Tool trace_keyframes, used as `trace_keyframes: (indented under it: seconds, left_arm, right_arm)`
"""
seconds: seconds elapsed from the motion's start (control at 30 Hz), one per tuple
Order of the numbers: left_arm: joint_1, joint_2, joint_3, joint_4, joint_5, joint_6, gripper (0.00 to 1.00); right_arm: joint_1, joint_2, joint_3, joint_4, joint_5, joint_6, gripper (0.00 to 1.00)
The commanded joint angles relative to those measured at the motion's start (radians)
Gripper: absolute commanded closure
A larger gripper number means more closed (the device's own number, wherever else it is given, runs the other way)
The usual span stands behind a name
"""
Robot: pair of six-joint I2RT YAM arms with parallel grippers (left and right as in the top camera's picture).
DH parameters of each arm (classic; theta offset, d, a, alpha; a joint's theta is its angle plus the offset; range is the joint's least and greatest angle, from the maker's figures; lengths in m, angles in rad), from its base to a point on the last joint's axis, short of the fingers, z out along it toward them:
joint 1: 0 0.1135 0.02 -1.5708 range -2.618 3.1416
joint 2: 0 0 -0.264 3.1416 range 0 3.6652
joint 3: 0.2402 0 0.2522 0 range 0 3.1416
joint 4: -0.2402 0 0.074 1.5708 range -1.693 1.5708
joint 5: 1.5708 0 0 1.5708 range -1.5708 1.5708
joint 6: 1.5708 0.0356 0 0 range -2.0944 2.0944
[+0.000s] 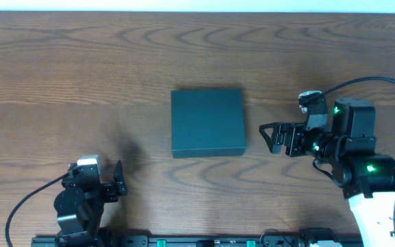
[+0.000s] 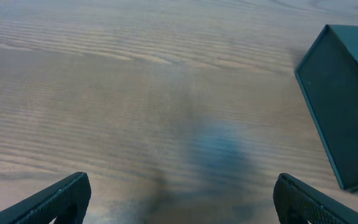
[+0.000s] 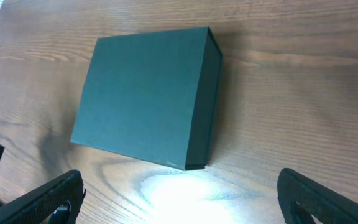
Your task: Pack container
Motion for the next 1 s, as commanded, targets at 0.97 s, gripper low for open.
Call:
trace_keyframes:
  seconds: [0.97]
  left_arm:
    - [0.0, -0.008, -0.044, 0.045, -0.02, 0.003, 0.05]
  right_arm:
    - [-0.01, 0.0, 0.01, -0.001, -0.013, 0.01, 0.01]
